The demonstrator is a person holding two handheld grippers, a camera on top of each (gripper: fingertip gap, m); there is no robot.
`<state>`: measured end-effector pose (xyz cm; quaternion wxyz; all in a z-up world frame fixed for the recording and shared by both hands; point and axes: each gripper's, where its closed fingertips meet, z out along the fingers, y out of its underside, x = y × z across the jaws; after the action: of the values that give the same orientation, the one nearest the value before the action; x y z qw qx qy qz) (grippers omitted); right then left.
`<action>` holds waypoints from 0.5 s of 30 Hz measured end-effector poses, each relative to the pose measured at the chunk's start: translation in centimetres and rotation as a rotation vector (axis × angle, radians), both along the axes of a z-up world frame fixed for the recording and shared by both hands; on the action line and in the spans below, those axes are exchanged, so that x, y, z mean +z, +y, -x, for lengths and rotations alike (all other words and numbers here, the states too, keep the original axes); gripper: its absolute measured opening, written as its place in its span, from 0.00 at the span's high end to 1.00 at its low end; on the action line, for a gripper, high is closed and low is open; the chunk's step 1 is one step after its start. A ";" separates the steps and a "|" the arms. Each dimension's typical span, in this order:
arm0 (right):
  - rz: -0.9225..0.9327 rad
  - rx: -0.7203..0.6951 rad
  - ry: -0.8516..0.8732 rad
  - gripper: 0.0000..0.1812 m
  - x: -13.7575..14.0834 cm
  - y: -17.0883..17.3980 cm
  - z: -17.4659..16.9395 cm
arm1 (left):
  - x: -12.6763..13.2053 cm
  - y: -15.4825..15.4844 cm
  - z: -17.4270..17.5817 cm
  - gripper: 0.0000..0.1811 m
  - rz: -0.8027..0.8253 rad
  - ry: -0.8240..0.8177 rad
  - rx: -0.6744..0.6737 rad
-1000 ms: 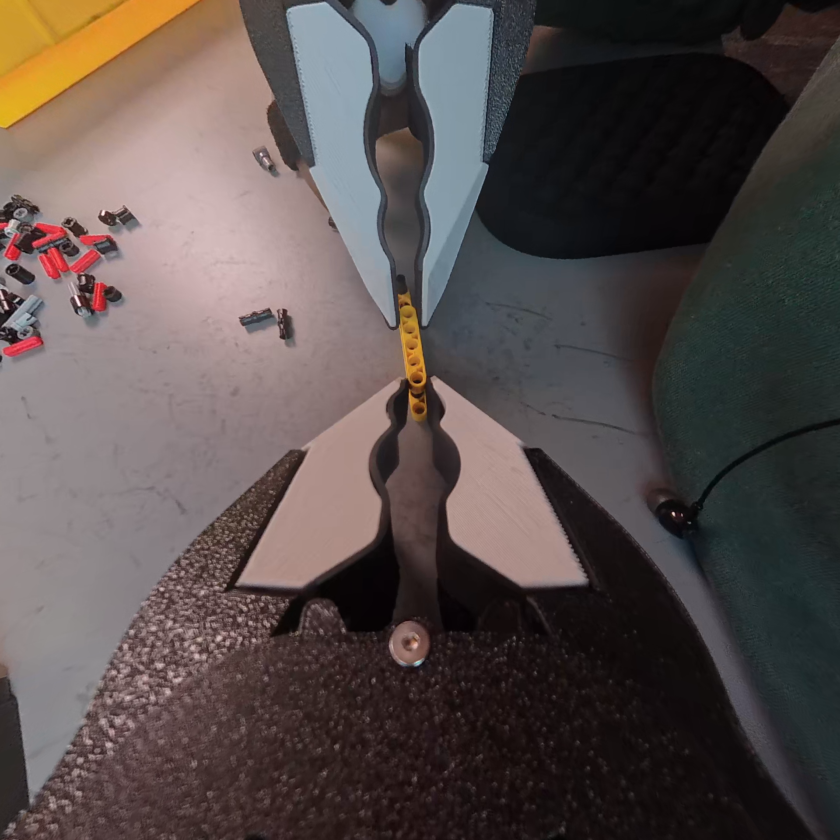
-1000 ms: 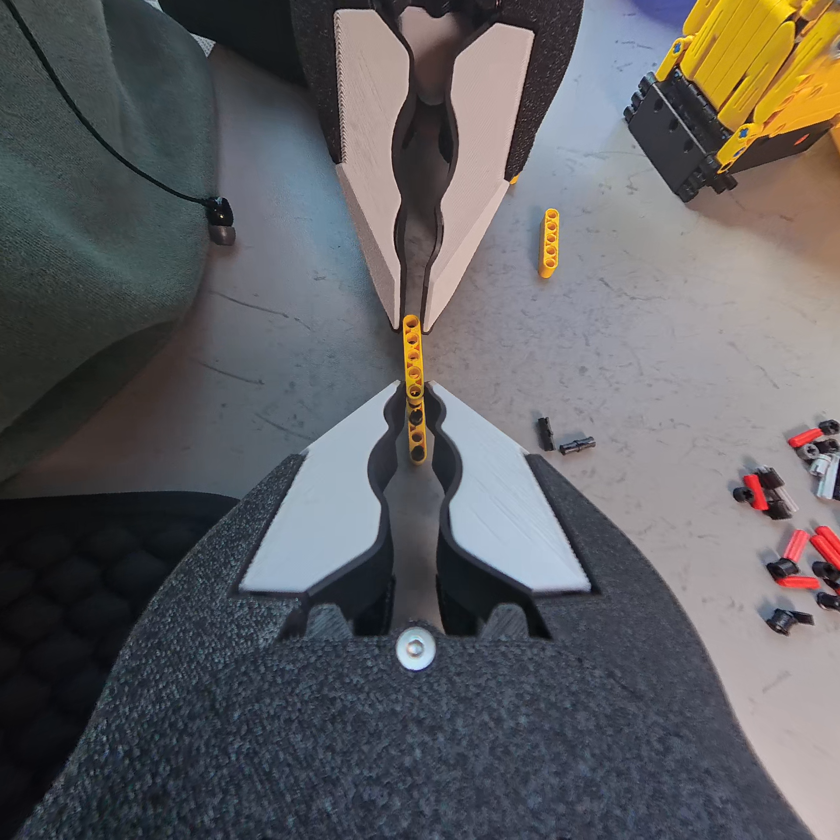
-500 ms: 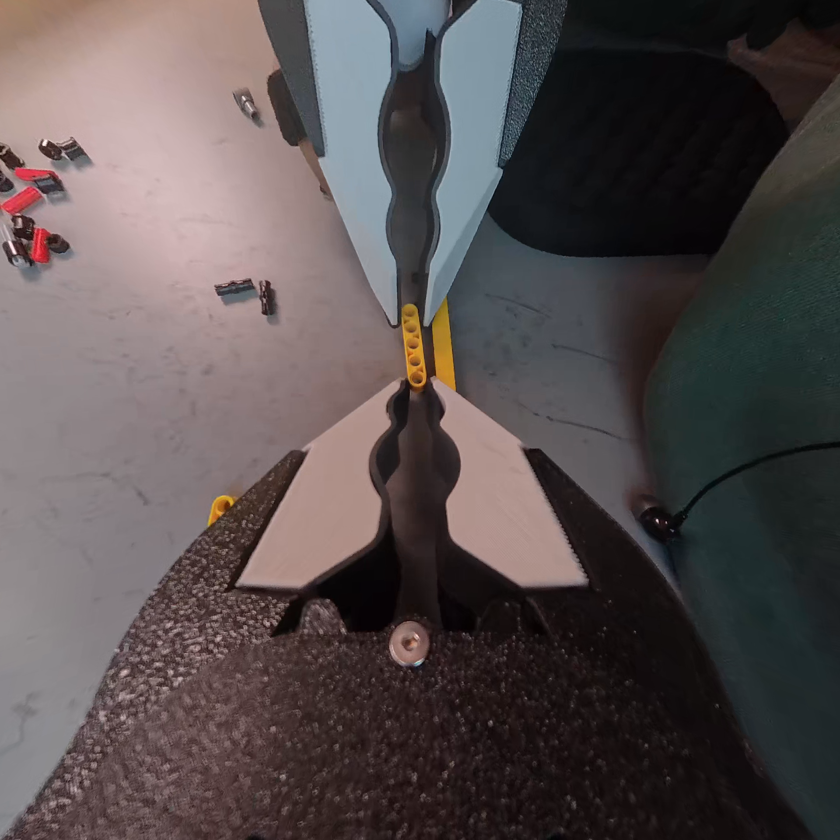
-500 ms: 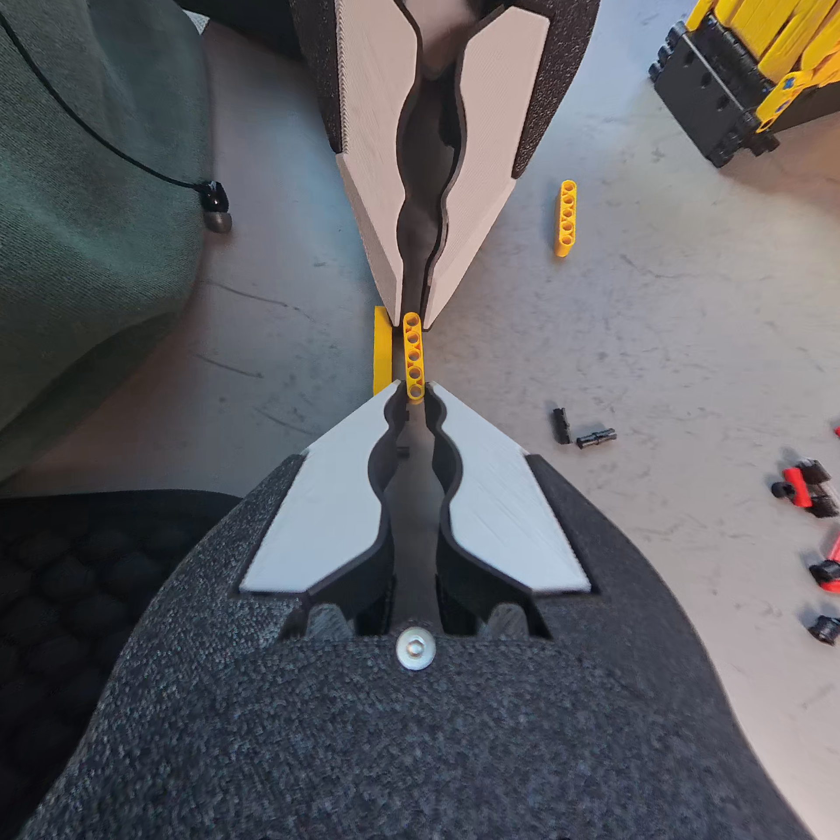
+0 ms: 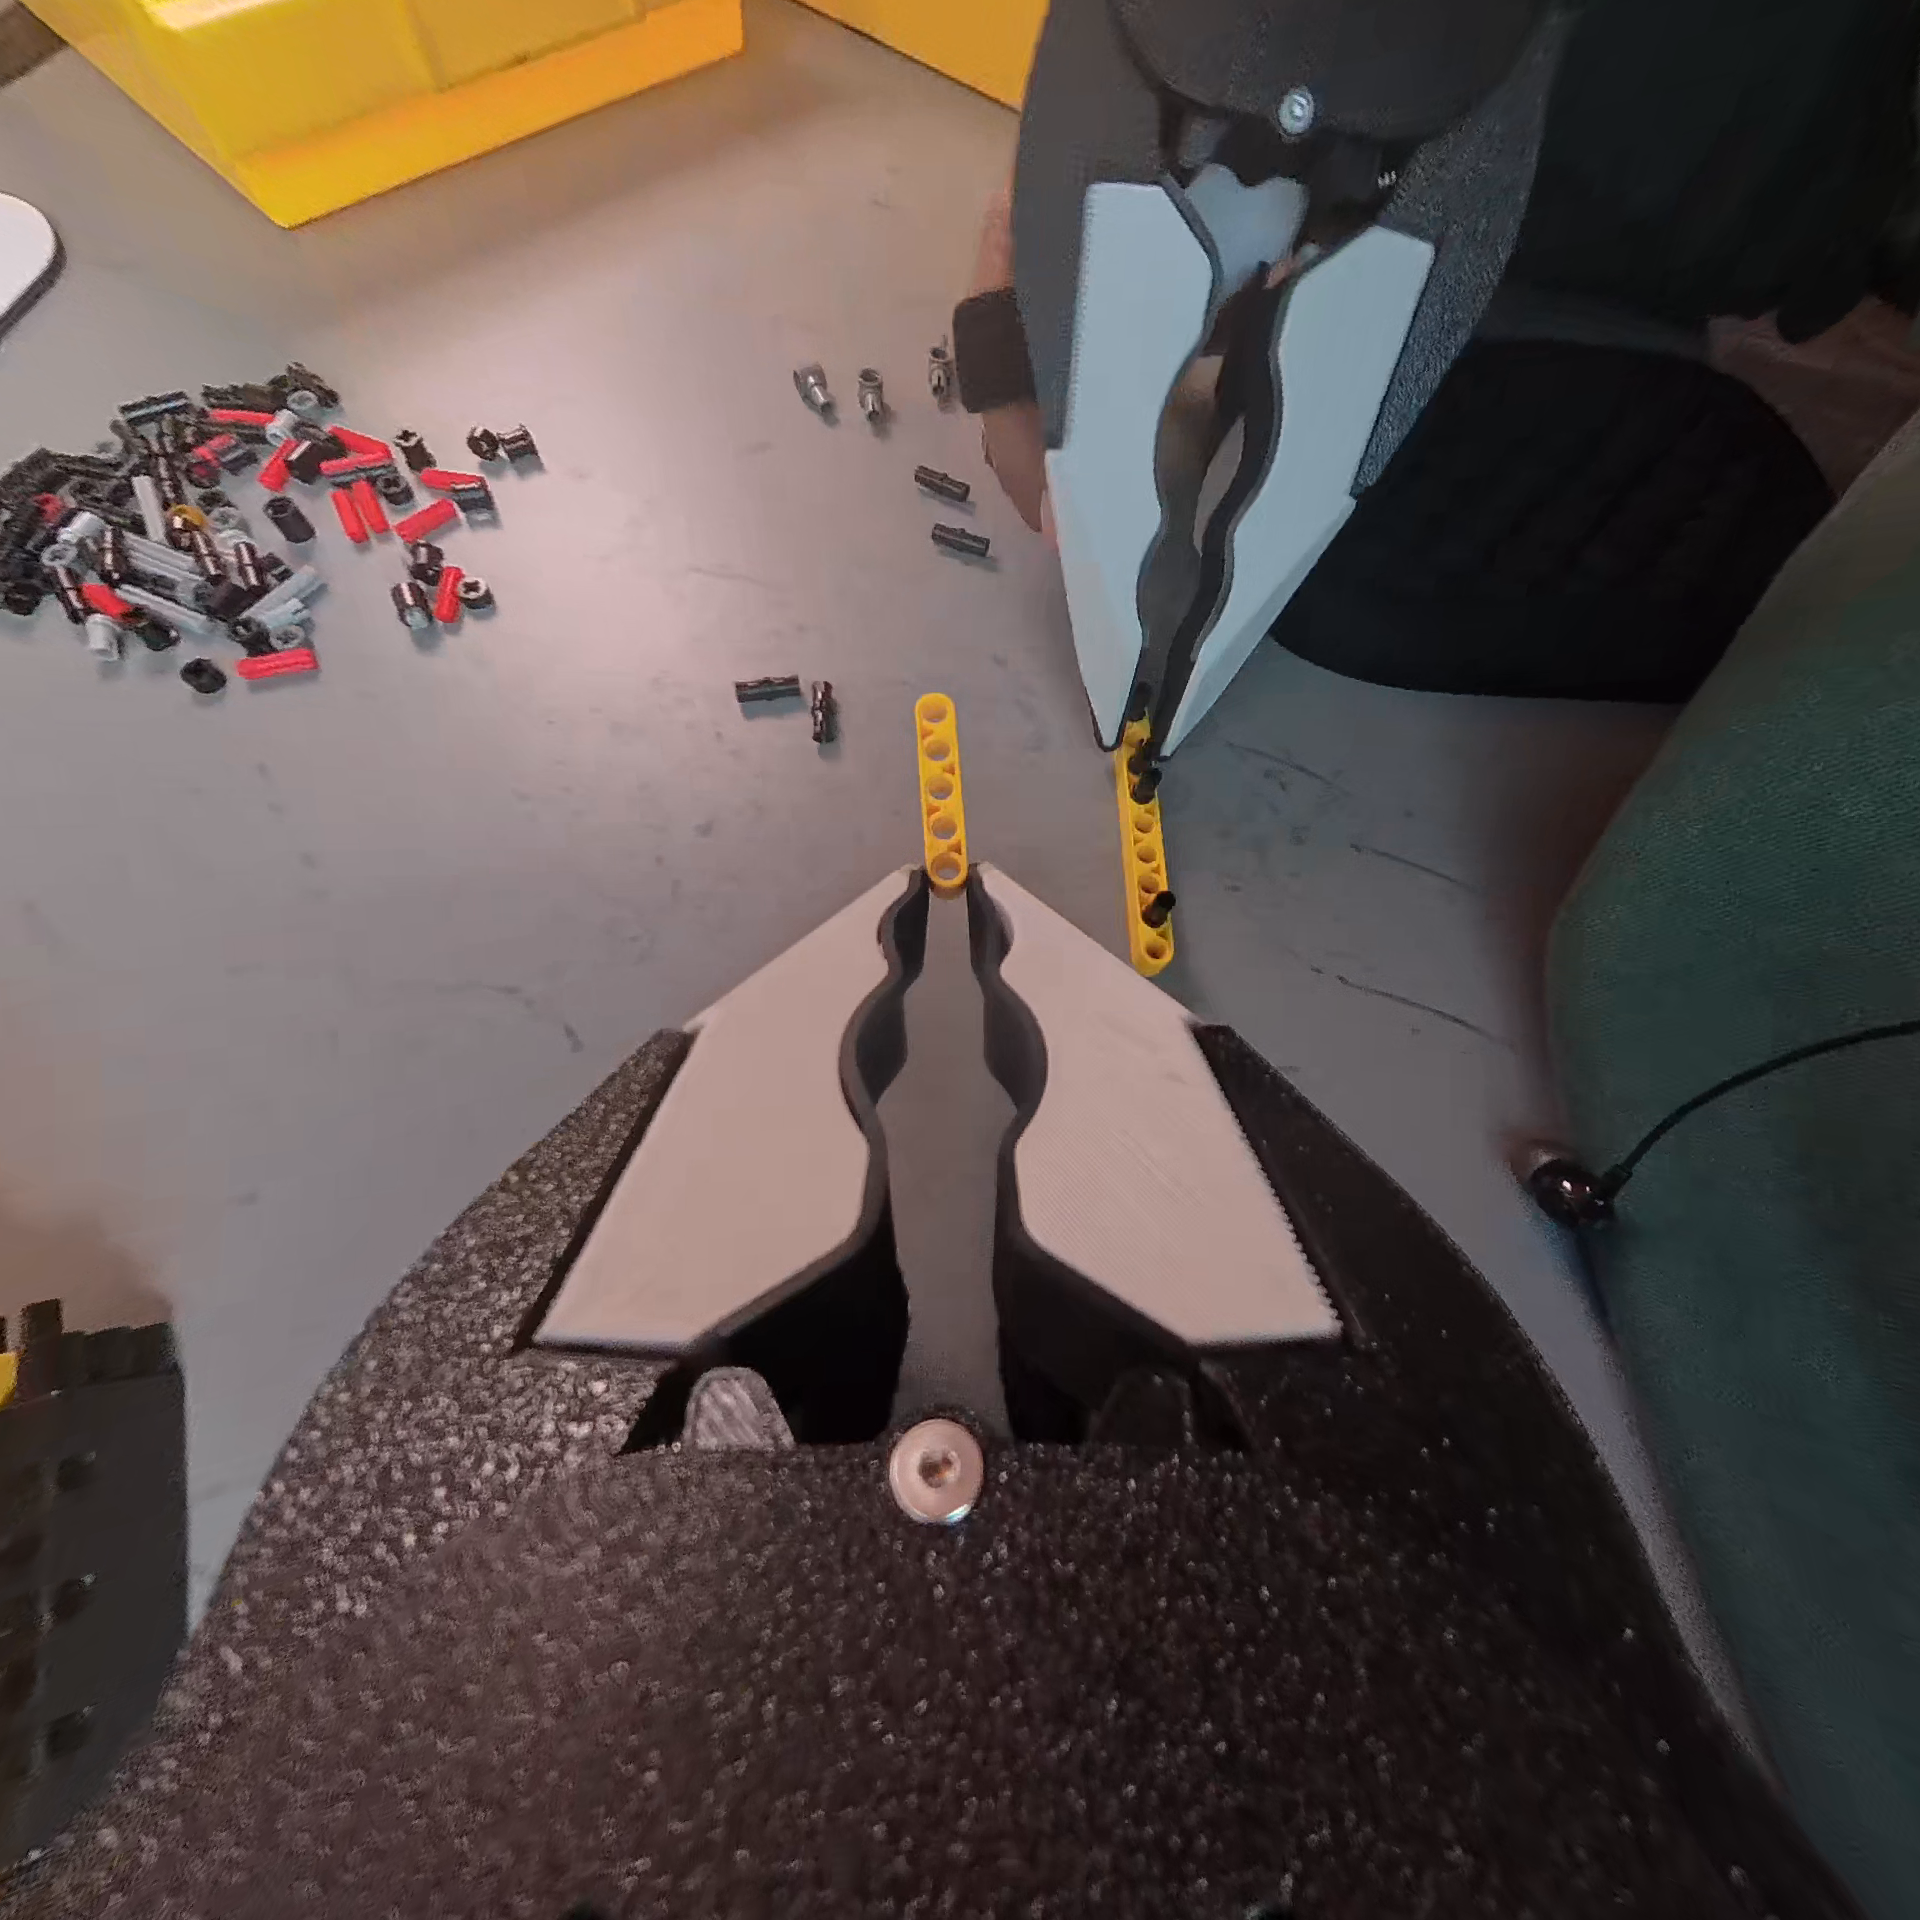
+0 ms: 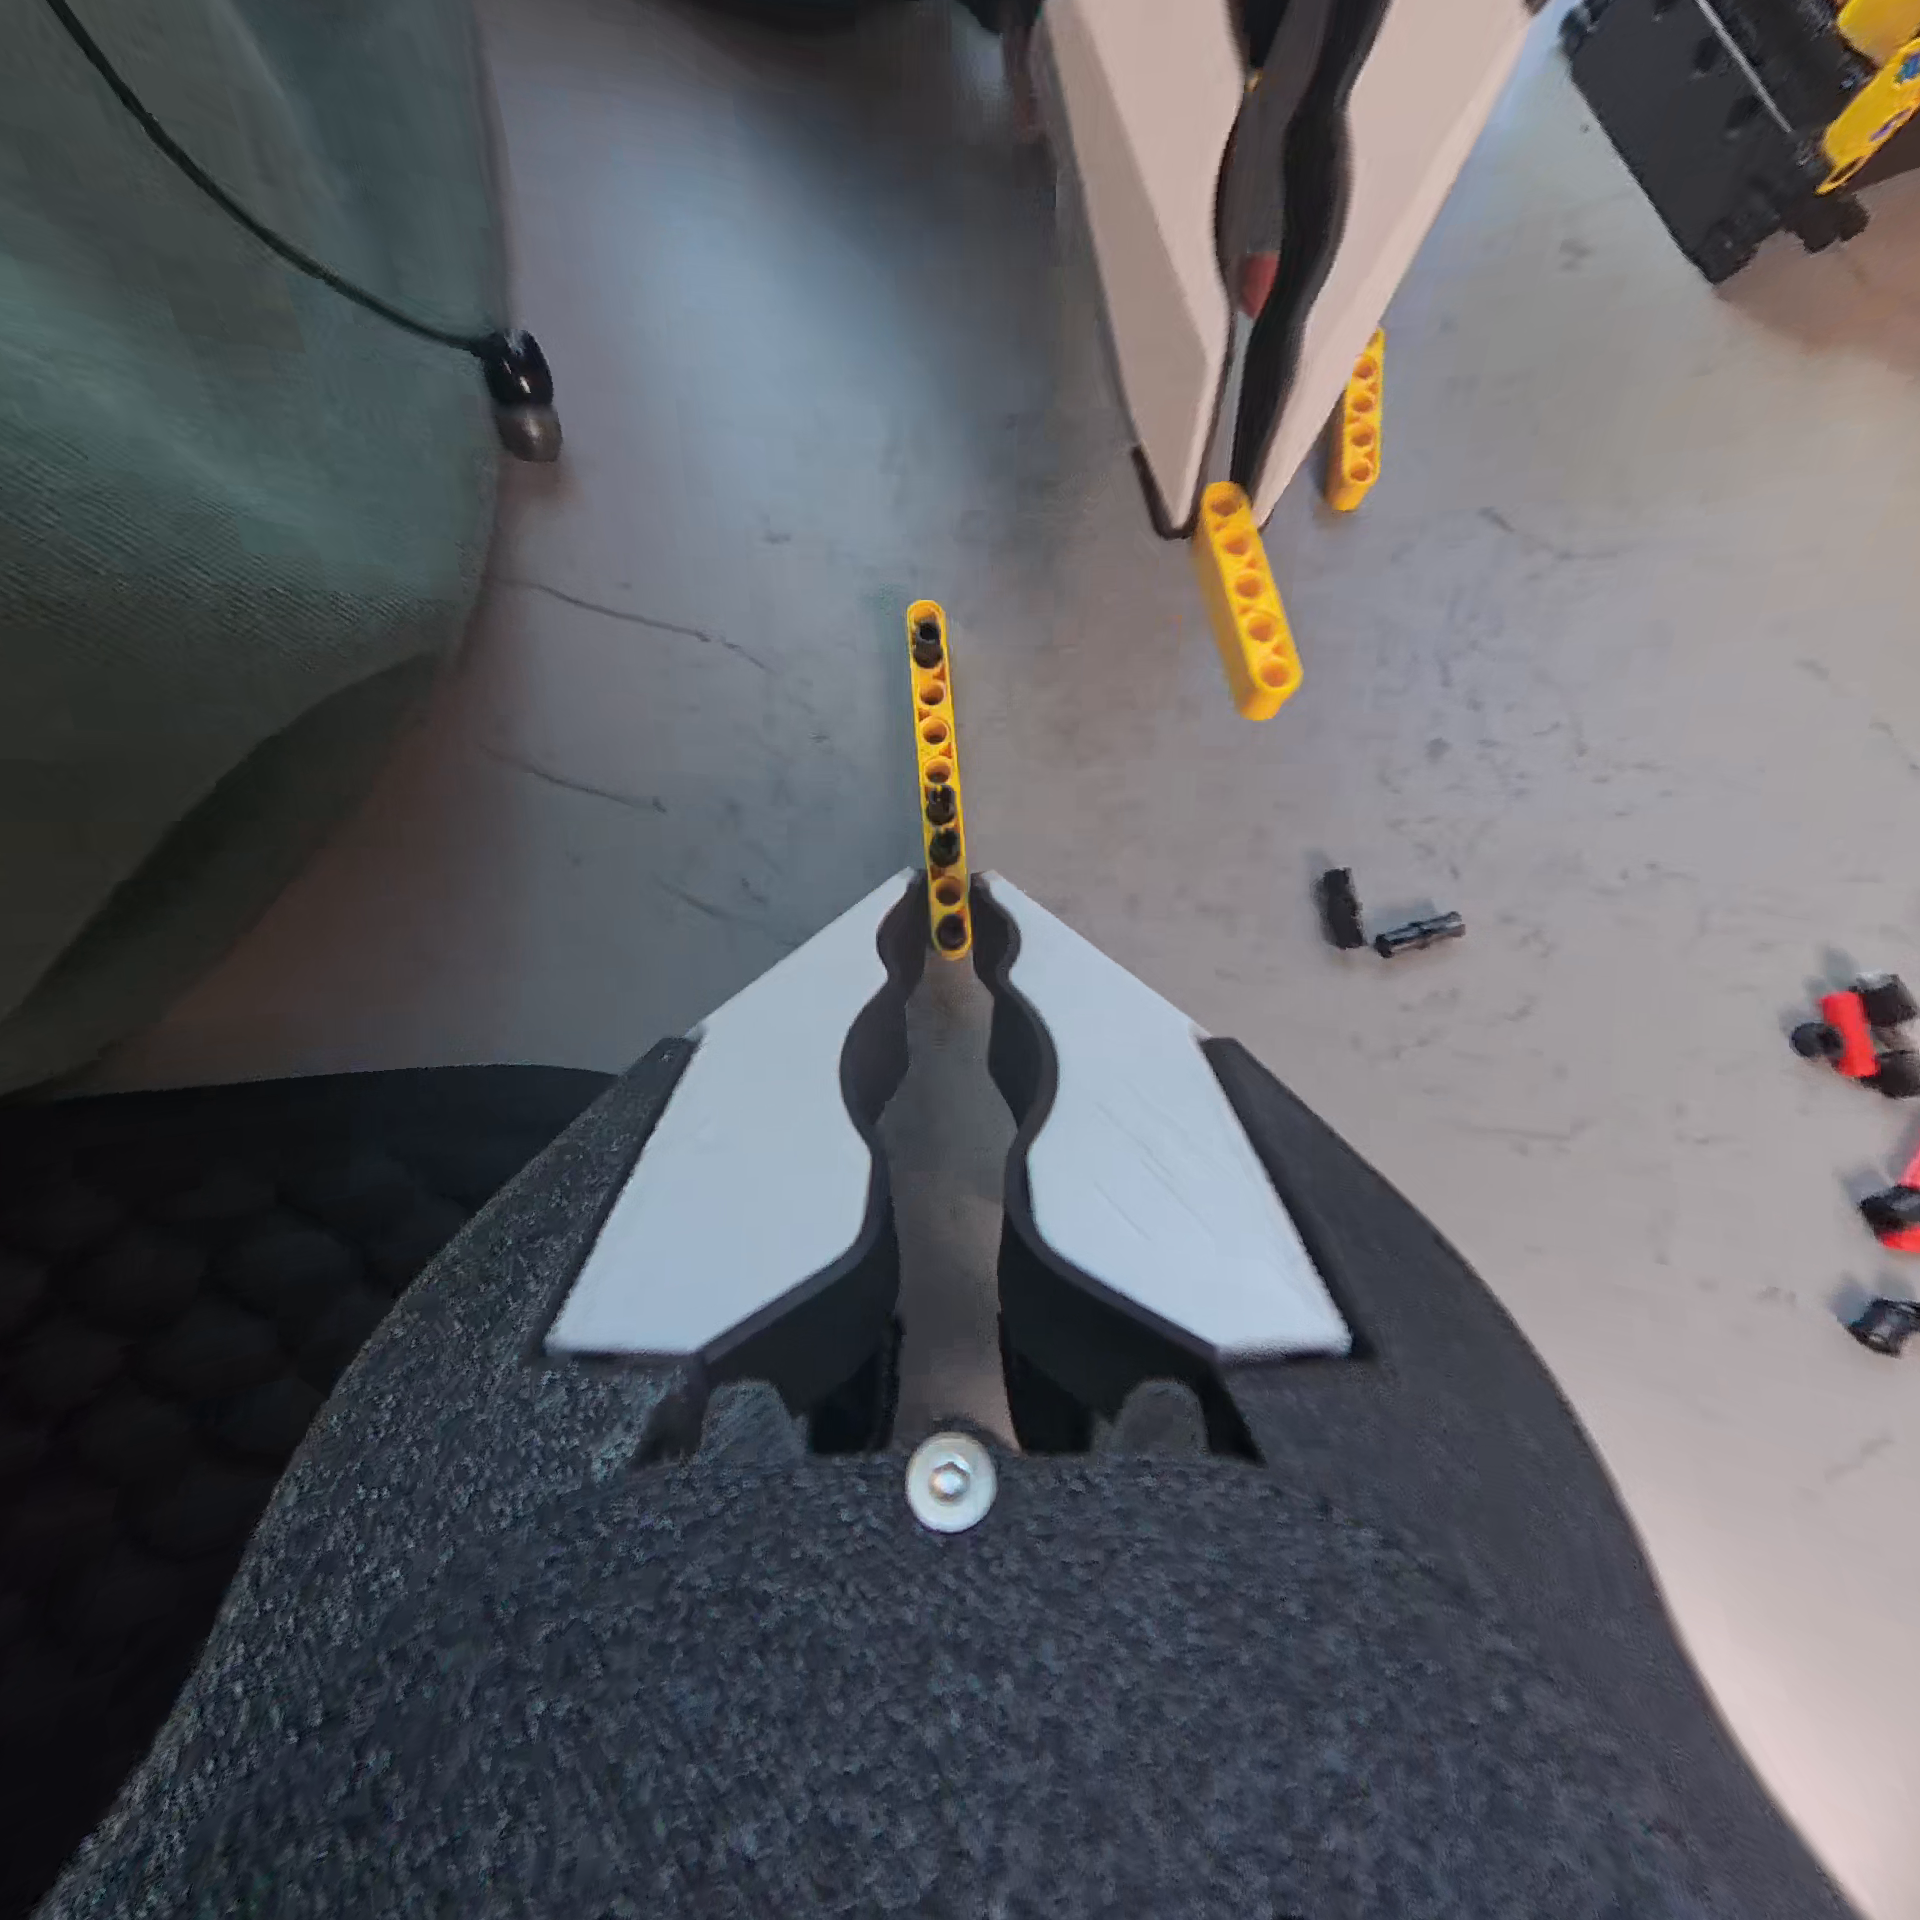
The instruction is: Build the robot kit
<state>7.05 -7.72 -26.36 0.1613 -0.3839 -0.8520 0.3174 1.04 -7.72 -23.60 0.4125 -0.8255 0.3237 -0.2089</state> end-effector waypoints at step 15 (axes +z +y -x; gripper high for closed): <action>-0.101 -0.120 0.068 0.95 -0.2 0.2 -0.4 | 0.2 -2.1 -2.2 0.96 -0.003 -0.002 -0.141</action>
<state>7.50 -7.53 -26.54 0.2280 -0.4145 -0.8364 0.2769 3.23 -9.83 -23.43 0.3986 -0.7996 0.3809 -0.2379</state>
